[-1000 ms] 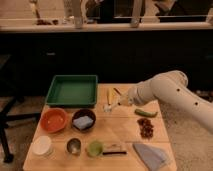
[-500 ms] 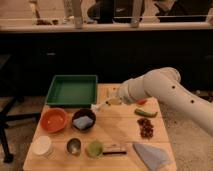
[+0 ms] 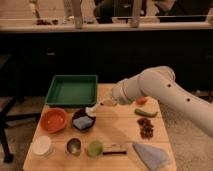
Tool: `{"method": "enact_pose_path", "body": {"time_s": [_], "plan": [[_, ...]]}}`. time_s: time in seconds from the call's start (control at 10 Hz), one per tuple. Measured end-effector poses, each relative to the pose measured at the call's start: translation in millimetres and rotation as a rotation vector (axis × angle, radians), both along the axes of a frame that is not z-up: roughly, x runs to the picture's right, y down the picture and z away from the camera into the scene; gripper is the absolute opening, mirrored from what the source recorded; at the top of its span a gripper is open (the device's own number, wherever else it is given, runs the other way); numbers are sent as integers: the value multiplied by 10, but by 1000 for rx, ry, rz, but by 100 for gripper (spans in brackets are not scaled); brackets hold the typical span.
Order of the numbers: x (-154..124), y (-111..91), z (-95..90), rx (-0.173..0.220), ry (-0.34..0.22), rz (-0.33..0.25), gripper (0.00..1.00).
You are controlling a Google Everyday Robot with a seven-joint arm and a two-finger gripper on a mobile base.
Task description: Wipe red bowl with brush
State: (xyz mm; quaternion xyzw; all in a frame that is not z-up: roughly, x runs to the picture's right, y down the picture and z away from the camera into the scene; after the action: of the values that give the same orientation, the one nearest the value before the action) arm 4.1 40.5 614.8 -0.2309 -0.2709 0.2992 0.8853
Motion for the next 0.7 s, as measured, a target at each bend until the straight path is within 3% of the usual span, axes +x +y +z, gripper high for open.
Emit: {"method": "enact_pose_path", "body": {"time_s": [0.4, 0.7], "plan": [[-7, 4, 25, -2, -15, 6, 0], [-385, -25, 9, 3, -83, -13, 0]]}}
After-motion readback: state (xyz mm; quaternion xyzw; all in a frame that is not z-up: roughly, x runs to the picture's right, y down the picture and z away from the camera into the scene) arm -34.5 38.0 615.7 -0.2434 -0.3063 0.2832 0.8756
